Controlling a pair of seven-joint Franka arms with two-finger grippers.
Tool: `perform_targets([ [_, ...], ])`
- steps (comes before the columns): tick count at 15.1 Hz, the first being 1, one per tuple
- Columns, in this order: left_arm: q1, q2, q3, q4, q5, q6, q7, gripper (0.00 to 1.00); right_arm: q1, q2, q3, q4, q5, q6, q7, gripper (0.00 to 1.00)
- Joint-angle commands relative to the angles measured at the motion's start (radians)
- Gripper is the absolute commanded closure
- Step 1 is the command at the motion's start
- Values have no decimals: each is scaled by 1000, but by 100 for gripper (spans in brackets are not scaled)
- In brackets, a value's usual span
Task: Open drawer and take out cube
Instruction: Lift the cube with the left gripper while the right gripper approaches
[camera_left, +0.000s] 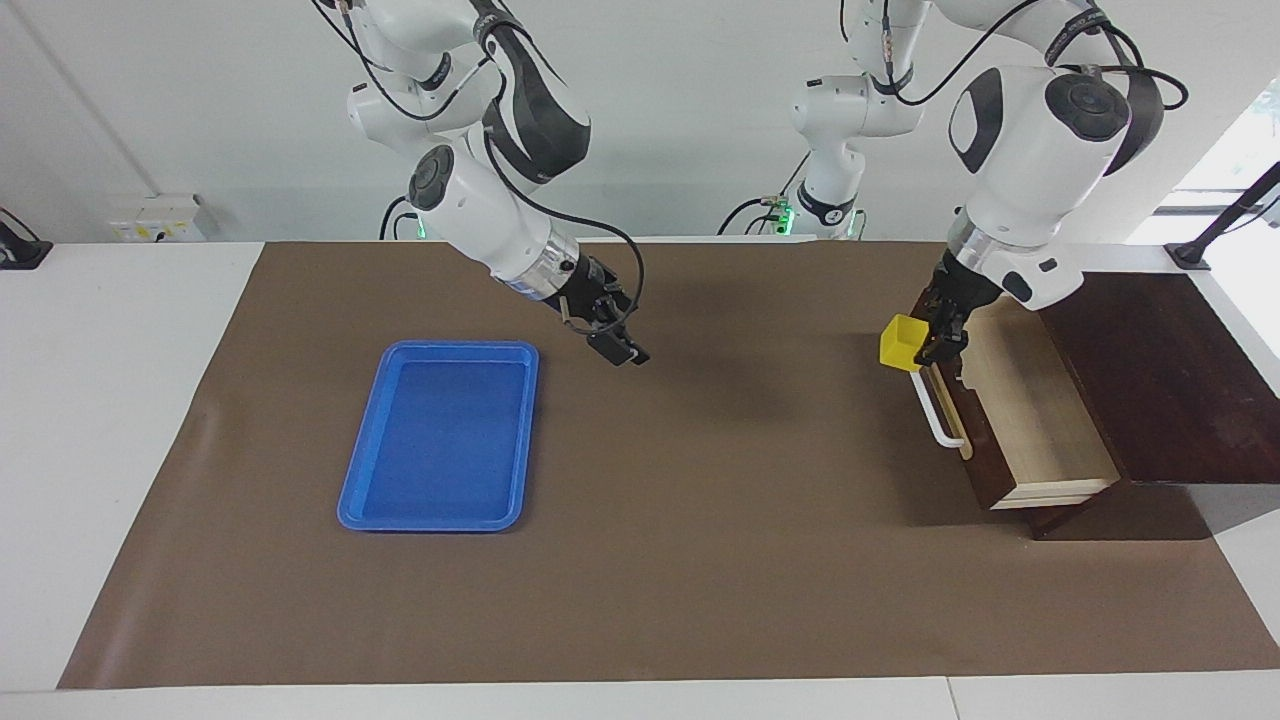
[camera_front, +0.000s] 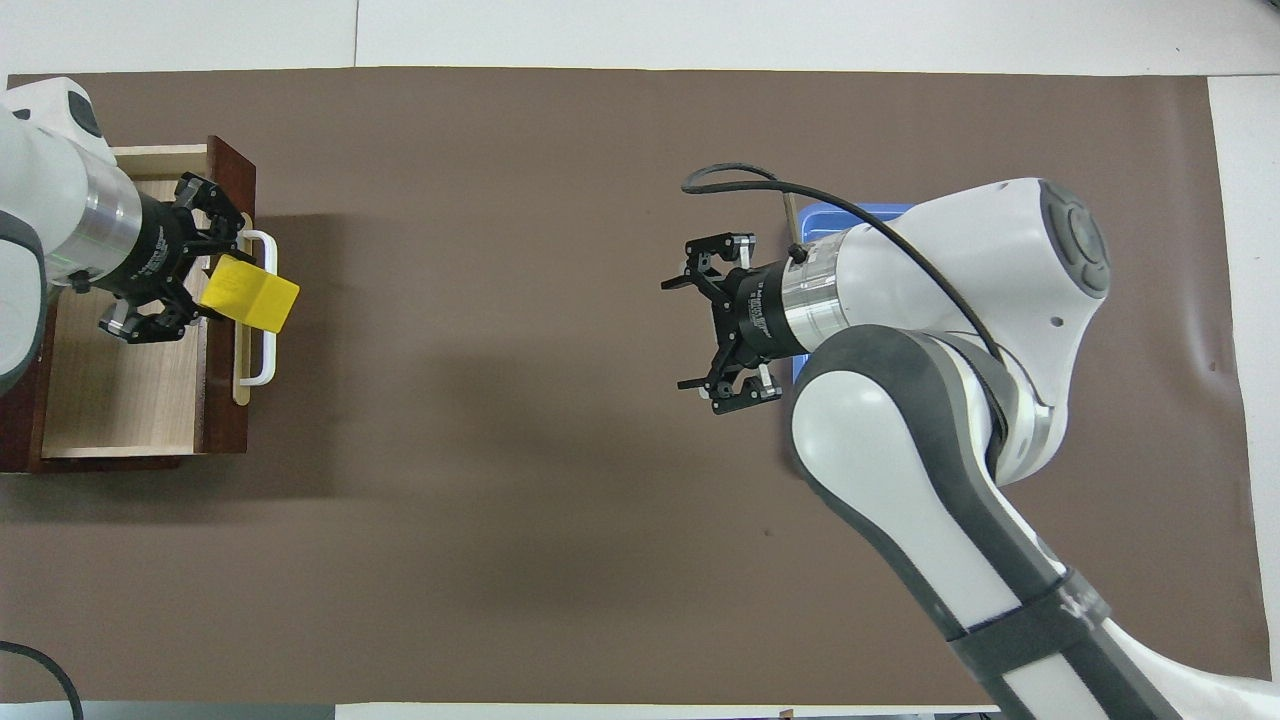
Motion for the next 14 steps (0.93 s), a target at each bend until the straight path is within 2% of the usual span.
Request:
perform_targets([
  [1,-93,4,12,0,-18,45,-300,100,13,-12,-2,-38,68,18,11,0],
  [4,-190,-22,12,-51,-19,53,-495,100,40,-11,-2,-72,88,56,0,0],
  [8,-328,-65,12,-161,-19,155,-676,100,40,44,-1,-66,150,61,-38,0],
  [12,-420,-65,12,-233,-18,203,-756,100,40,55,-1,-62,179,45,-61,0],
  [14,-443,-50,12,-246,-18,266,-787,100,39,55,-1,-63,179,42,-80,0],
])
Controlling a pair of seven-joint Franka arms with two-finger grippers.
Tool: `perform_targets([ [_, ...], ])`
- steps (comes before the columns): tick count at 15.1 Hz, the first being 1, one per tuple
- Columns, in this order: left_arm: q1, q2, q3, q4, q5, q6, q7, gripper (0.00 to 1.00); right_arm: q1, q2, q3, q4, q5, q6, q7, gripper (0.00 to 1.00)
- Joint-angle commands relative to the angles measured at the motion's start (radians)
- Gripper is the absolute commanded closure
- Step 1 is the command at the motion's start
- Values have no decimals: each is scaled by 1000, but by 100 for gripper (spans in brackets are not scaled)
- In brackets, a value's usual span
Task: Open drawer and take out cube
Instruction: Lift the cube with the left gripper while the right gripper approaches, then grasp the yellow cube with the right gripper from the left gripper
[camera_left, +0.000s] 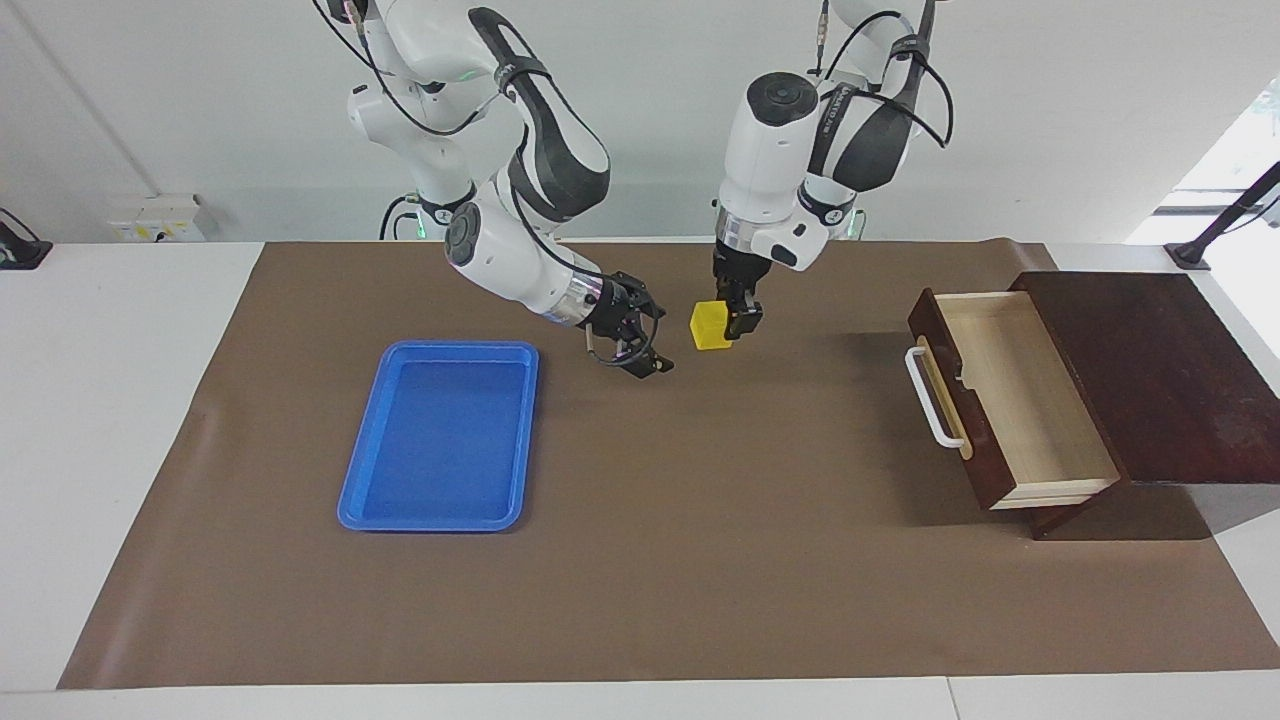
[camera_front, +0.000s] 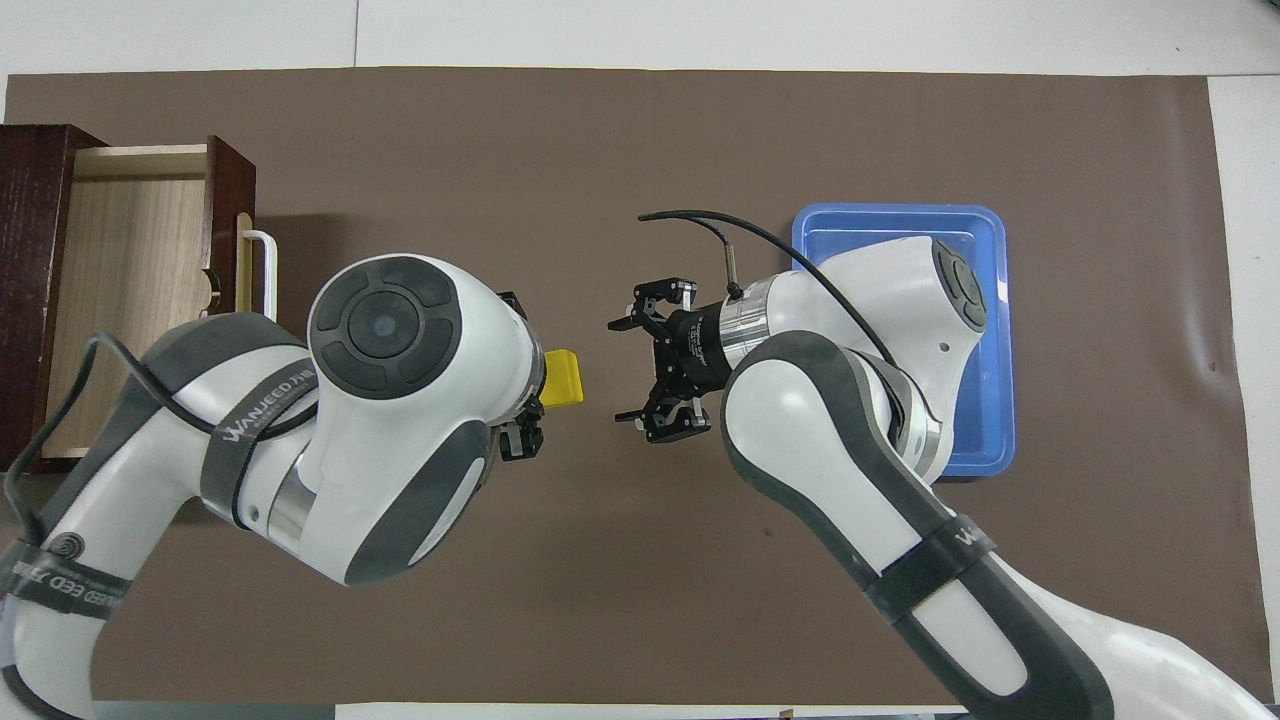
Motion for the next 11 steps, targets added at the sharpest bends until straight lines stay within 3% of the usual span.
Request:
perform_targets([
  [1,-33,-21,20,-51,-12,82,-46,100,-3,1,1,0,29,5,-43,0],
  [4,-56,-19,20,-51,-12,87,-49,100,60,7,1,-6,27,48,-58,0],
  [11,-58,-15,20,-49,-12,102,-49,100,81,1,1,-23,24,51,-112,0],
])
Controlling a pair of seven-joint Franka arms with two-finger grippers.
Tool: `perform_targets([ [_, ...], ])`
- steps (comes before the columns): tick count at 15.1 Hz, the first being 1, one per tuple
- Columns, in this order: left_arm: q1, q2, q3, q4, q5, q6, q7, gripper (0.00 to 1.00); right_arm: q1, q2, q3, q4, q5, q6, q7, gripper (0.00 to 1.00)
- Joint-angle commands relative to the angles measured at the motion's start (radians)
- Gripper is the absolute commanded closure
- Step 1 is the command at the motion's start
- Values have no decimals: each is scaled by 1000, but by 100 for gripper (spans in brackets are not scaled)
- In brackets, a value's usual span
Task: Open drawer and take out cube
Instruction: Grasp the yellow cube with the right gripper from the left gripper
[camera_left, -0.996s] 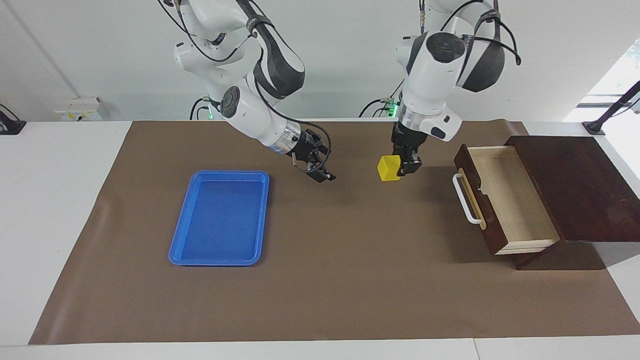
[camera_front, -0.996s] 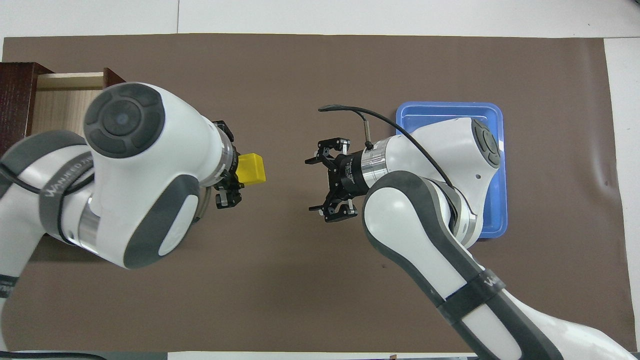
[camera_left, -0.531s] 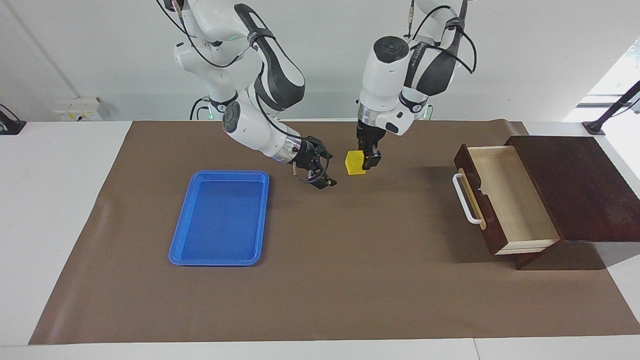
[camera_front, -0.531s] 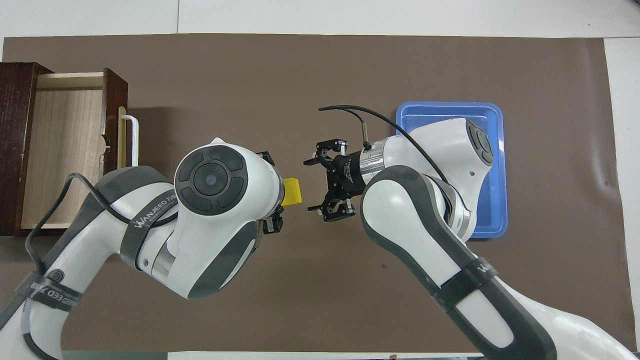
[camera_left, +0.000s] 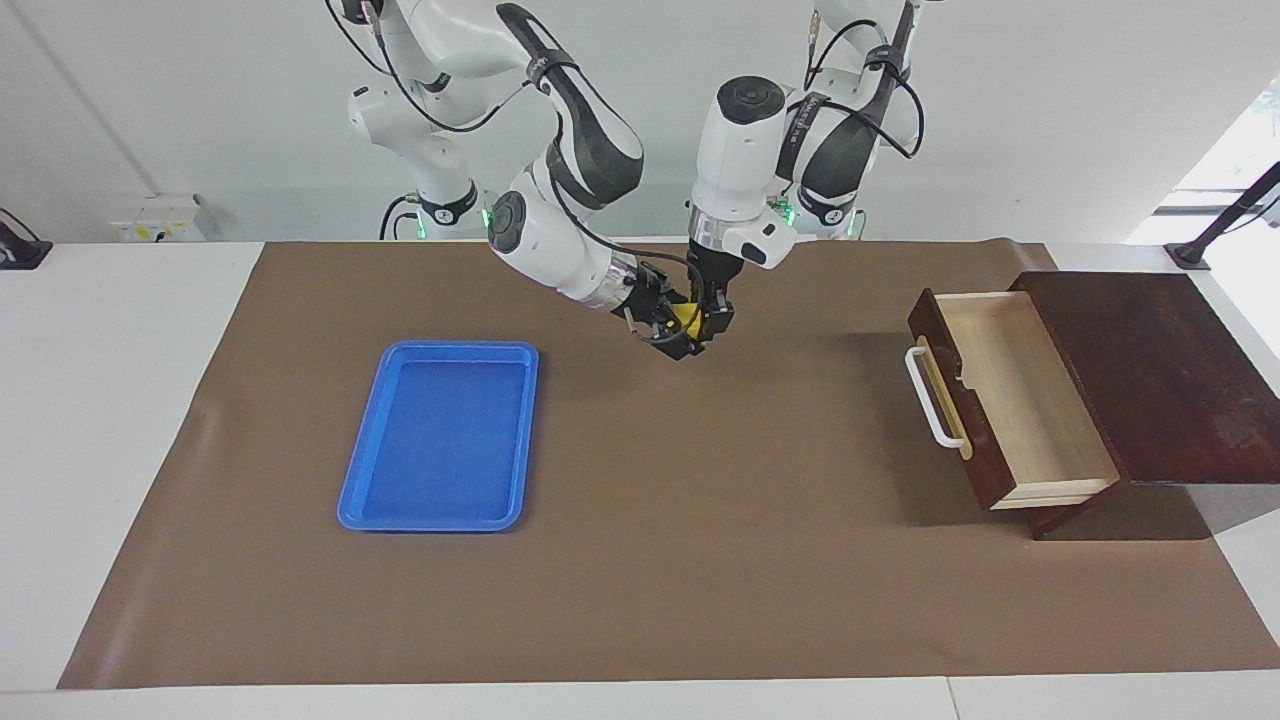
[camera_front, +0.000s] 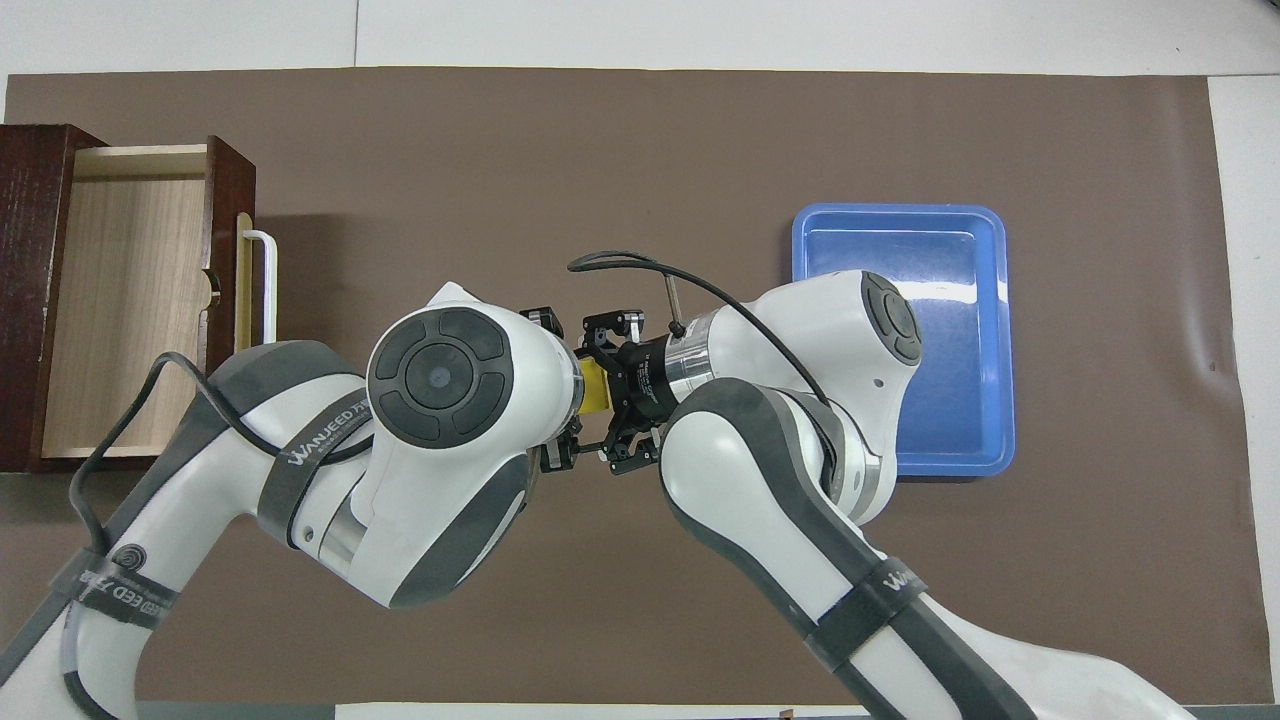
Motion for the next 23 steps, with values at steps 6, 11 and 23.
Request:
perform_targets([
  [6,-19,-16,18,-20,-12,10,-9,100,-21,-4,0,-20,24,7,-40,0],
  [11,-19,-17,18,-22,-12,7,-7,100,-21,-4,-1,-22,24,8,-37,0],
  [23,-17,-19,20,-20,-11,-8,5,28,-44,-4,-1,-4,21,-4,-19,100],
])
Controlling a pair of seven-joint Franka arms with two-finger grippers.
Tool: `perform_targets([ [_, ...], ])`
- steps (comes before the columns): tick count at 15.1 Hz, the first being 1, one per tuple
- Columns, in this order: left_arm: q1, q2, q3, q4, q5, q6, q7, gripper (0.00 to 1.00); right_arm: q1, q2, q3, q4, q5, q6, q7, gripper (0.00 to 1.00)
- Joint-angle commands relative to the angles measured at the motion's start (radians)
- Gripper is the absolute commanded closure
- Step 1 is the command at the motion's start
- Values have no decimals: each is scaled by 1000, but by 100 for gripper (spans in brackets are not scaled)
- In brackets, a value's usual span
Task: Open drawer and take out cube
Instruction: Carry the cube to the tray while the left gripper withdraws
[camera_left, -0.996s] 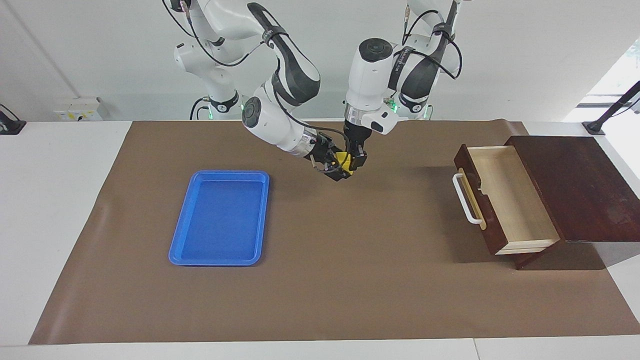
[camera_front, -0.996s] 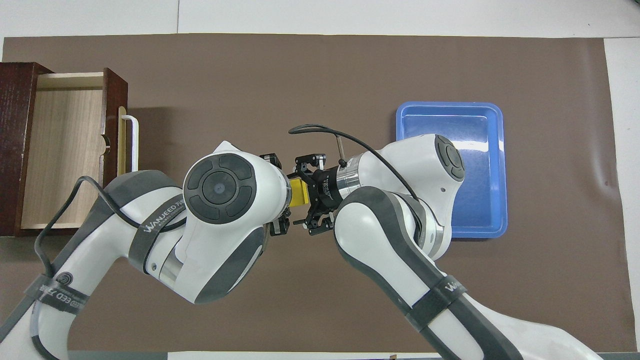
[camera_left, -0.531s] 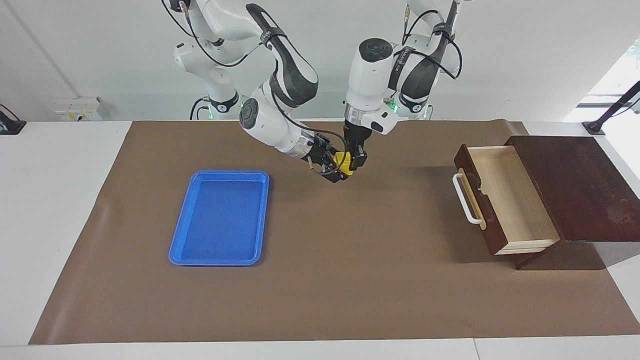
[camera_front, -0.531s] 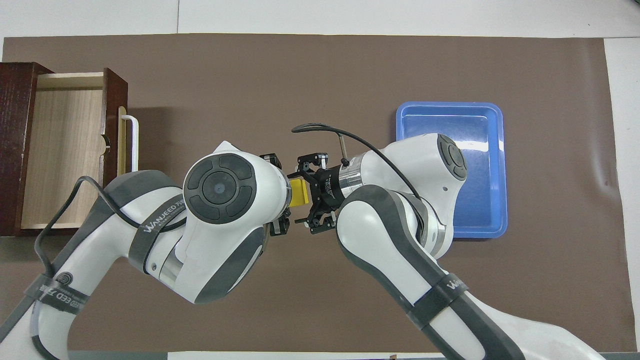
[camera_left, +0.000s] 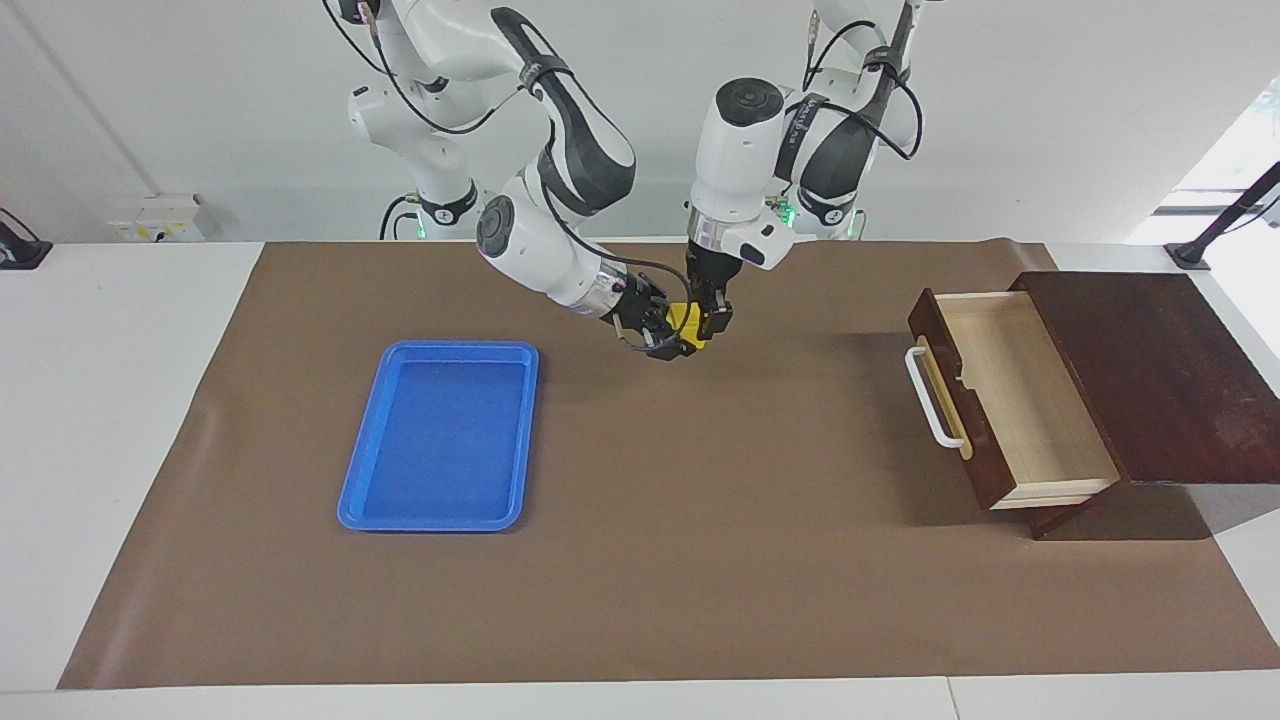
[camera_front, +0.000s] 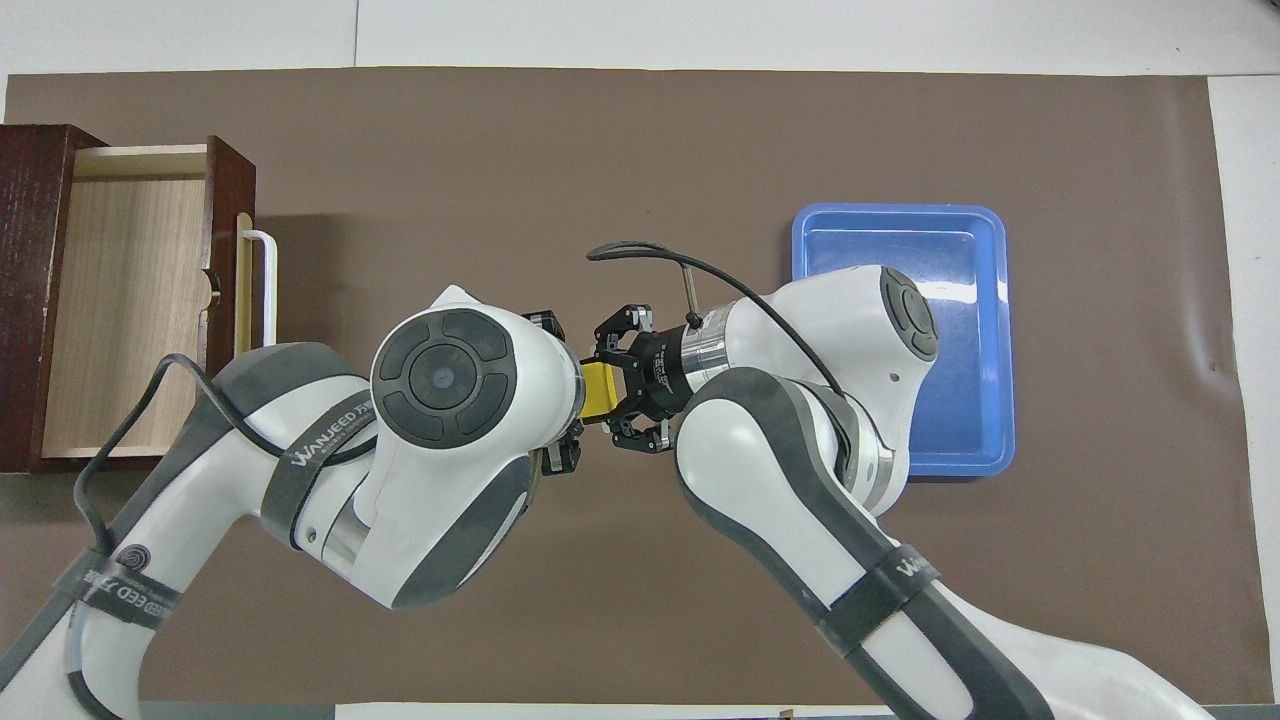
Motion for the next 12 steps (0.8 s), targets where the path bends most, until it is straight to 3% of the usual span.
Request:
perform_targets([
  [1,-15,-17,21,-9,2,-21,5,0,-33,-4,7,7,21,-20,-11,100],
  [3,14,-20,30,-4,7,-41,34,0,-48,-1,7,22,21,-40,-10,100],
  [6,171,-21,29,-18,8,-55,199,0,-118,2,1,61,21,-129,-5,100],
  [9,289,-21,30,-21,16,-96,425,0,-301,1,-2,94,-10,-245,3,100],
  [12,395,-21,29,-37,126,-87,455,0,-451,5,0,104,-120,-290,-5,100],
])
